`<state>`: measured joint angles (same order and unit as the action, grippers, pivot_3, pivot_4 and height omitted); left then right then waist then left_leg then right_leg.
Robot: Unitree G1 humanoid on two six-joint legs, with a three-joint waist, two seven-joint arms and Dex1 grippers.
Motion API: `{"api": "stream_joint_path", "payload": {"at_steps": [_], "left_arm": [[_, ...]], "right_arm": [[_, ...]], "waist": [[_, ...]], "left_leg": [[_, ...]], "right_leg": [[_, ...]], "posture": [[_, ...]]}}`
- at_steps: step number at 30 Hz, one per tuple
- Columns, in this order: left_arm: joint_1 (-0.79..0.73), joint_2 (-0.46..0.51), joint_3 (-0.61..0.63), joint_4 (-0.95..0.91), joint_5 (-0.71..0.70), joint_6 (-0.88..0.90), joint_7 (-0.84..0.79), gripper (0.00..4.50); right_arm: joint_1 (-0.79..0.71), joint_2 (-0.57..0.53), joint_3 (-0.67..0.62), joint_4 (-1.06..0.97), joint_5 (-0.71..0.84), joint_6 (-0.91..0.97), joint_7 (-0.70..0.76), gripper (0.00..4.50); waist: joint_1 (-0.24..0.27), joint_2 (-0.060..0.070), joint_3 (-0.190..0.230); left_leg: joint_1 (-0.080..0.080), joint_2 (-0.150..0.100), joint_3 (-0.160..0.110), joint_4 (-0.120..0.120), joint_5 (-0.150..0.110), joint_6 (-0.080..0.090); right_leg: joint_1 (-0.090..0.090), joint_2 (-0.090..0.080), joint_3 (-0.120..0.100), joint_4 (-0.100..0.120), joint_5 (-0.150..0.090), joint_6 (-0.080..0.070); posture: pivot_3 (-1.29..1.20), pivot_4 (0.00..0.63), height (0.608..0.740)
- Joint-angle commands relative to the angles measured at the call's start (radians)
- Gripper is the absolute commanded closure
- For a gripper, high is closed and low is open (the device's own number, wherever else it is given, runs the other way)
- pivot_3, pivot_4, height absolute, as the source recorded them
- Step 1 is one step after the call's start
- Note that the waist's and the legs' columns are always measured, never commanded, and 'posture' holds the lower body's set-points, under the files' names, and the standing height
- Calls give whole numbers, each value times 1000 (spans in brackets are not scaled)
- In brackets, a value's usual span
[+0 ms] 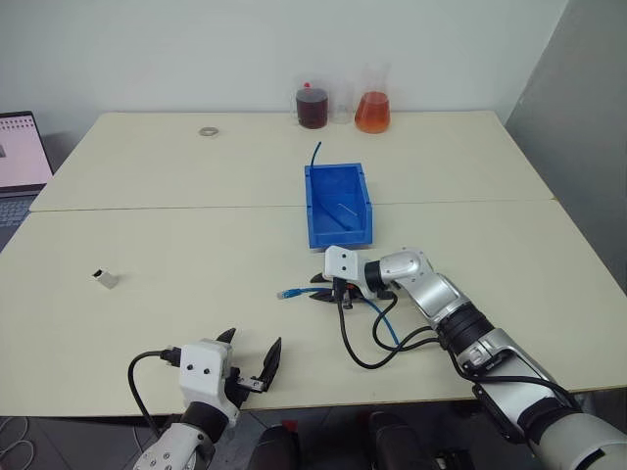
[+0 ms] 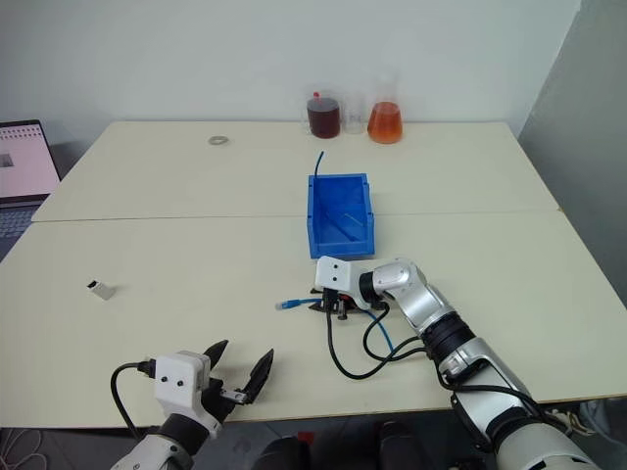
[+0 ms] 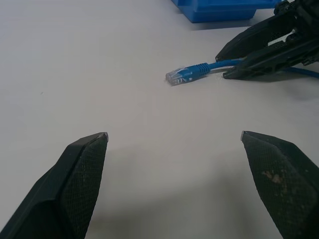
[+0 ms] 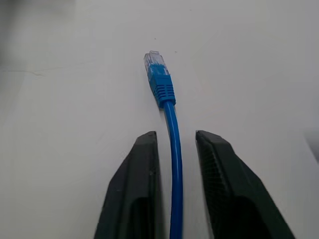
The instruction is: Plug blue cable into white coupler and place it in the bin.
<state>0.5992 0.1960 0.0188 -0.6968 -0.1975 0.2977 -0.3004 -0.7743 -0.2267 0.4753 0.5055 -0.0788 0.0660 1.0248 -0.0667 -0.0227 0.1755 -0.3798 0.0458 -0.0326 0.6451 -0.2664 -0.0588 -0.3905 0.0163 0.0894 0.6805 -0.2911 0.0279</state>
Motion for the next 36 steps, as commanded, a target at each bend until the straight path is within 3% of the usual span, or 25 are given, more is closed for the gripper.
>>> {"api": "stream_joint_path", "payload": {"at_steps": [1, 5, 10, 14, 19, 28, 32, 36], "left_arm": [[-8, 18, -14, -30, -13, -3, -15, 0], [-9, 50, 63, -35, -49, 11, -32, 0], [-24, 112, 306, 10, -147, 22, -46, 0], [-76, 159, 459, 86, -218, 52, -49, 0], [-213, 208, 546, 221, -229, 80, -1, 0], [-433, 229, 503, 384, -153, 85, 98, 0], [-396, 280, 380, 326, -169, 111, -50, 0], [-446, 451, 198, 301, -221, 114, -377, 0]], "right_arm": [[-3, -5, -16, -41, 2, 15, 12, 2212], [15, -53, -59, -132, 45, 90, 50, 1243], [57, -173, -139, -384, 170, 308, 147, 94], [47, -275, -208, -560, 318, 487, 247, 38], [-50, -305, -286, -594, 457, 658, 263, 38], [-132, -325, -315, -549, 511, 692, 246, 38], [-115, -338, -313, -560, 511, 686, 231, 38], [-89, -354, -312, -593, 525, 700, 221, 38]], "waist": [[0, 0, 0], [1, 0, 0], [7, 0, 1], [8, -1, 1], [9, -1, 1], [12, -4, 1], [13, -4, 1], [15, -3, 2]], "left_leg": [[0, 0, 0, 0, 0, 0], [0, 0, 0, 0, 0, 0], [-1, 0, -2, 1, 0, 0], [0, 0, -2, 1, 0, 0], [0, 0, -3, 1, 0, 0], [-2, 0, -5, 1, 0, 0], [-3, -1, -6, 1, 0, 0], [-3, -1, -7, 0, 0, 0]], "right_leg": [[0, 0, 0, 0, 0, 0], [0, 0, 0, 0, 0, 0], [0, 0, -2, 0, 0, 0], [0, 0, -2, 0, 0, 0], [1, 1, -3, 0, 0, 0], [0, 0, -5, 0, 0, 0], [0, -2, -5, 0, 0, 0], [0, -2, -7, 0, 0, 0]], "posture": [[0, 150, 740], [0, 150, 740], [0, 150, 740], [0, 150, 740], [0, 150, 740], [0, 150, 740], [0, 150, 740], [0, 150, 740]]}}
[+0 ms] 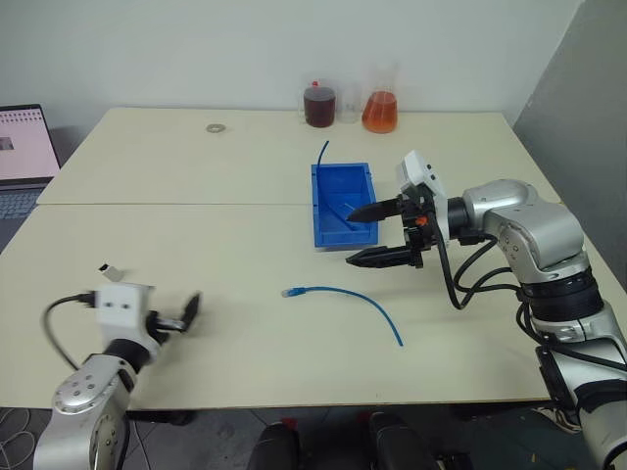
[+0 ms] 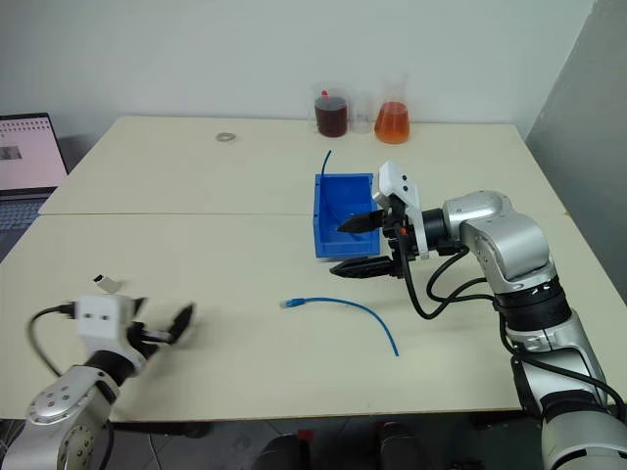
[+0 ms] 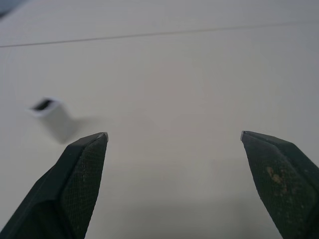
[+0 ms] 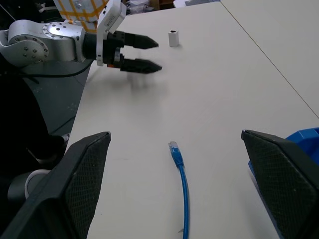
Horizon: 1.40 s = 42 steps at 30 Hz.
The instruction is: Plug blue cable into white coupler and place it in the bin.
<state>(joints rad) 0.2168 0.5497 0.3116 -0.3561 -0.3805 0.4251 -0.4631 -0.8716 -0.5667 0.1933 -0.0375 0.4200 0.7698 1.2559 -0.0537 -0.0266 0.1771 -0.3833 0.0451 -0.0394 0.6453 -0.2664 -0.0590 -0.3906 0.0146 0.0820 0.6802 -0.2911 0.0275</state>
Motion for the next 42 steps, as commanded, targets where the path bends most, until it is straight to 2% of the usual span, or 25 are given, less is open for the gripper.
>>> {"api": "stream_joint_path", "payload": {"at_steps": [1, 5, 9, 13, 18, 21, 28, 38, 39, 42], "left_arm": [[-92, 123, -118, -23, -38, -20, -257, 0], [-307, 187, -266, 187, 44, -110, -429, 0], [-551, 158, -419, 554, 156, -300, -617, 0], [-672, 127, -494, 785, 211, -443, -751, 0], [-785, 89, -535, 990, 258, -584, -861, 0], [-817, 70, -543, 1057, 266, -630, -900, 445], [-806, 34, -545, 1075, 264, -651, -971, 2061], [-810, 28, -545, 1135, 300, -691, -977, 4091], [-813, 30, -543, 1142, 302, -693, -977, 4248], [-816, 31, -536, 1145, 300, -693, -965, 4256]], "right_arm": [[11, -15, -29, -54, 29, -1, -14, 38], [21, -17, -29, -72, 34, 8, -38, 38], [43, -30, -46, -120, 46, 38, -82, 38], [79, -55, -66, -179, 66, 79, -127, 38], [146, -90, -113, -277, 96, 140, -198, 38], [180, -101, -132, -318, 113, 162, -234, 0], [224, -129, -173, -373, 157, 208, -290, 0], [245, -159, -177, -374, 180, 203, -311, 0], [245, -162, -176, -372, 180, 201, -311, 0], [257, -159, -176, -371, 179, 193, -321, 0]], "waist": [[4, 1, 1], [10, 4, 3], [12, 6, 4], [7, 6, 4], [23, 7, 4], [23, 7, 4], [22, 9, 3], [22, 9, 2], [22, 9, 2], [22, 10, 1]], "left_leg": [[0, 0, 0, 0, 0, 0], [0, 0, -4, 1, 0, 0], [-1, 0, -6, 0, 0, 0], [-5, 0, -9, 0, 0, 0], [-18, 0, -10, 3, 1, 0], [-17, -1, -10, 4, 1, 0], [-16, -1, -11, 9, 1, 1], [-17, -2, -11, 16, 1, 2], [-16, -2, -12, 16, 1, 2], [-16, -2, -12, 16, 1, 2]], "right_leg": [[0, 0, 0, 0, 0, 0], [1, 1, -6, 1, -1, -1], [1, 2, -9, 1, -1, -2], [-1, 2, -11, 1, -2, -4], [-13, 1, -12, 4, -2, -4], [-13, 0, -12, 5, -2, -4], [-13, 1, -12, 13, -2, -4], [-12, 1, -12, 17, -2, -4], [-12, 1, -12, 17, -2, -4], [-12, 2, -12, 18, -2, -4]], "posture": [[0, 150, 740], [0, 150, 740], [0, 150, 740], [0, 150, 740], [0, 150, 740], [0, 150, 740], [0, 150, 740], [0, 150, 740], [0, 150, 740], [0, 150, 740]]}}
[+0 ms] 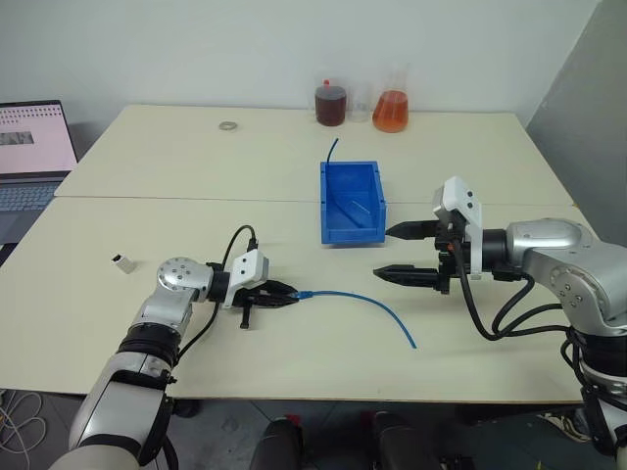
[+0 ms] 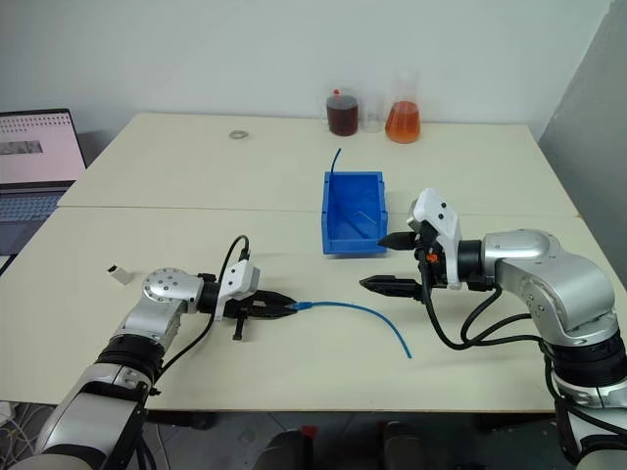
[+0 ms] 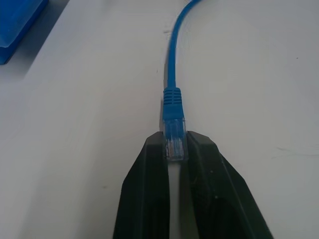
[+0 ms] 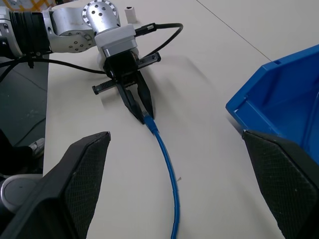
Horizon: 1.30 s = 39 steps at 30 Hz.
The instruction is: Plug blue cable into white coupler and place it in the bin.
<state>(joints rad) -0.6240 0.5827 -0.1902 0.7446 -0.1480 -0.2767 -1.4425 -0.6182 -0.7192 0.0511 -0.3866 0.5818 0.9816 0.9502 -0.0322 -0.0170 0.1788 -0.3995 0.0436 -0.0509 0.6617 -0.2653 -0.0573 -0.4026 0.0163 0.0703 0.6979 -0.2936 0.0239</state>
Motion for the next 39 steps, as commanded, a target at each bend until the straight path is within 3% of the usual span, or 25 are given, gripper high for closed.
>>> {"api": "stream_joint_path", "payload": {"at_steps": [1, 3, 10, 14, 17, 21, 25, 29, 39], "left_arm": [[26, -4, -30, 34, 62, 19, 22, 4256], [26, -8, -18, -2, 49, 59, 44, 4256], [2, -52, 126, -538, -197, 688, 269, 4256], [-63, -180, 250, -836, -386, 994, 558, 4256], [-100, -284, 327, -958, -518, 1139, 719, 4256], [-86, -314, 353, -991, -633, 1233, 764, 4256], [-42, -255, 311, -1021, -701, 1291, 691, 4256], [-30, -213, 276, -1016, -718, 1294, 645, 4256], [-8, -228, 241, -1040, -742, 1278, 657, 4256]], "right_arm": [[12, -2, -33, -25, 15, -22, -25, 0], [23, 11, -40, -33, 18, -18, -50, 0], [70, 123, -159, -112, 150, 98, -217, 0], [100, 276, -297, -143, 353, 161, -367, 0], [105, 352, -363, -137, 479, 190, -472, 0], [108, 315, -344, -81, 500, 177, -456, 0], [66, 277, -351, 22, 523, 157, -408, 0], [21, 243, -345, 62, 580, 177, -369, 0], [-2, 231, -299, 68, 679, 197, -366, 0]], "waist": [[0, 0, 0], [0, 0, -1], [1, -5, 2], [1, -5, 3], [1, -5, 3], [-5, -5, 2], [-15, -5, 3], [-17, -4, 3], [-15, -4, 3]], "left_leg": [[0, 0, 0, 0, 0, 0], [0, 0, -1, 0, 0, 0], [-3, 1, -4, 1, 1, 1], [-3, 1, -3, 0, 1, 1], [-4, 1, -4, 1, 1, 1], [-2, 0, -1, 0, 1, 1], [-1, 1, -2, 0, 1, 1], [-1, 1, -2, 0, 1, 1], [-2, 1, -1, 0, 1, 1]], "right_leg": [[0, 0, 0, 0, 0, 0], [0, 0, 0, 0, 0, 0], [-1, 0, -2, 1, 1, 1], [-1, 0, -1, 0, 1, 1], [-1, 0, -2, 0, 1, 1], [-1, 0, 1, 0, 1, 1], [-1, 2, 1, 1, 1, 1], [-1, 2, 1, 1, 1, 1], [-1, 1, 1, -1, 1, 1]], "posture": [[0, 150, 740], [0, 150, 740], [0, 150, 740], [0, 150, 740], [0, 150, 740], [0, 150, 740], [0, 150, 740], [0, 150, 740], [0, 150, 740]]}}
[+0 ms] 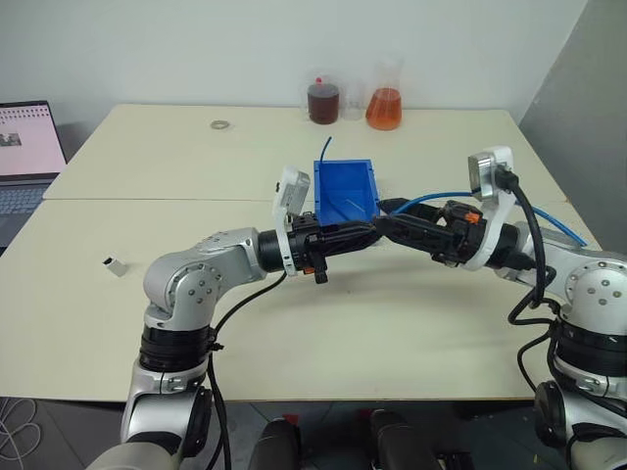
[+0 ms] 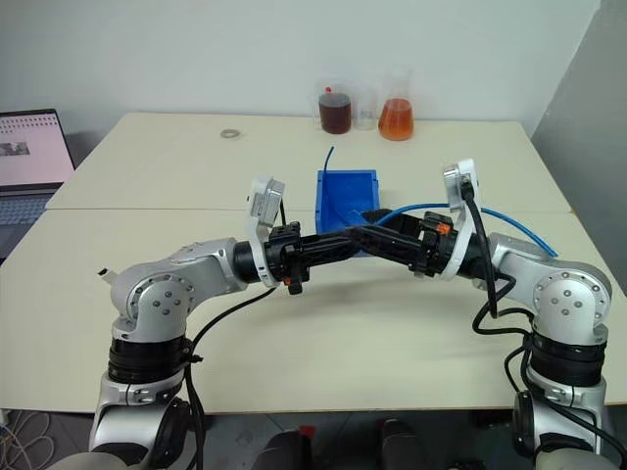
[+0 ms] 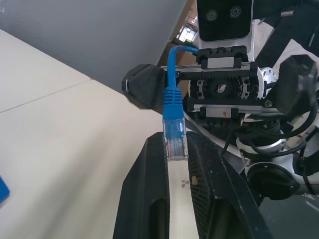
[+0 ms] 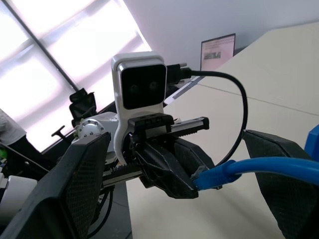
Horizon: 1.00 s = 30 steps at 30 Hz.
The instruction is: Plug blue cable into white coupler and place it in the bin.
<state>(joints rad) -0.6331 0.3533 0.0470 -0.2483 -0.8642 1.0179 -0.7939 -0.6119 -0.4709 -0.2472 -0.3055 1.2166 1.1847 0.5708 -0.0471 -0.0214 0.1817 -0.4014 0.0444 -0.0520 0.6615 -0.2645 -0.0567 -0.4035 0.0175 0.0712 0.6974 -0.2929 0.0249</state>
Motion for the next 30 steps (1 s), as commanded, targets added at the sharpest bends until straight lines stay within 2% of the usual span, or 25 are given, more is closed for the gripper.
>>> {"api": "stream_joint_path", "payload": {"at_steps": [1, 2, 5, 12, 15, 21, 22, 28, 29, 30], "left_arm": [[0, 5, 5, -45, -25, -18, 8, 4256], [-4, 7, 8, -42, -25, -18, 8, 4256], [-12, 13, 14, -39, -26, -19, 7, 4256], [9, 29, 8, -66, -32, -17, 5, 4256], [11, 33, 10, -67, -37, -17, 10, 4256], [-5, 37, 11, -55, -44, -23, 19, 4256], [-6, 36, 10, -52, -41, -28, 19, 4256], [0, 36, 8, -49, -40, -38, 11, 4256], [1, 35, 15, -46, -55, -29, 10, 3555], [1, 38, 21, -45, -68, -22, 5, 3493]], "right_arm": [[-8, -21, 3, -13, 47, -7, 14, 0], [-8, -23, 6, -11, 50, -8, 14, 0], [-9, -29, 9, 1, 60, -11, 10, 433], [-17, -39, 16, 28, 56, -23, 25, 2229], [-14, -42, 16, 28, 66, -23, 26, 2793], [-7, -46, 20, 24, 69, -26, 29, 4203], [-5, -48, 24, 25, 61, -30, 34, 4328], [-11, -58, 52, 25, 7, -57, 31, 4332], [-15, -57, 57, 29, -5, -64, 27, 4332], [-23, -54, 58, 35, -10, -70, 22, 4332]], "waist": [[0, 0, 0], [0, 0, 0], [0, 0, 0], [0, 0, 0], [0, 0, 0], [0, 0, 0], [0, 0, 0], [0, 0, 0], [0, 0, 0], [0, 0, 0]], "left_leg": [[0, 0, 0, 0, 0, 0], [0, 0, 0, 0, 0, 0], [0, 0, 0, 0, 0, 0], [0, 0, 0, 0, 0, 0], [0, 0, 0, 0, 0, 0], [0, 0, 0, 0, 0, 0], [0, 0, 0, 0, 0, 0], [0, 0, 0, 0, 0, 0], [0, 0, 0, 0, 0, 0], [0, 0, 0, 0, 0, 0]], "right_leg": [[0, 0, 0, 0, 0, 0], [0, 0, 0, 0, 0, 0], [0, 0, 0, 0, 0, 0], [0, 0, 0, 0, 0, 0], [0, 0, 0, 0, 0, 0], [0, 0, 0, 0, 0, 0], [0, 0, 0, 0, 0, 0], [0, 0, 0, 0, 0, 0], [0, 0, 0, 0, 0, 0], [0, 0, 0, 0, 0, 0]], "posture": [[0, 150, 740], [0, 150, 740], [0, 150, 740], [0, 150, 740], [0, 150, 740], [0, 150, 740], [0, 150, 740], [0, 150, 740], [0, 150, 740], [0, 150, 740]]}}
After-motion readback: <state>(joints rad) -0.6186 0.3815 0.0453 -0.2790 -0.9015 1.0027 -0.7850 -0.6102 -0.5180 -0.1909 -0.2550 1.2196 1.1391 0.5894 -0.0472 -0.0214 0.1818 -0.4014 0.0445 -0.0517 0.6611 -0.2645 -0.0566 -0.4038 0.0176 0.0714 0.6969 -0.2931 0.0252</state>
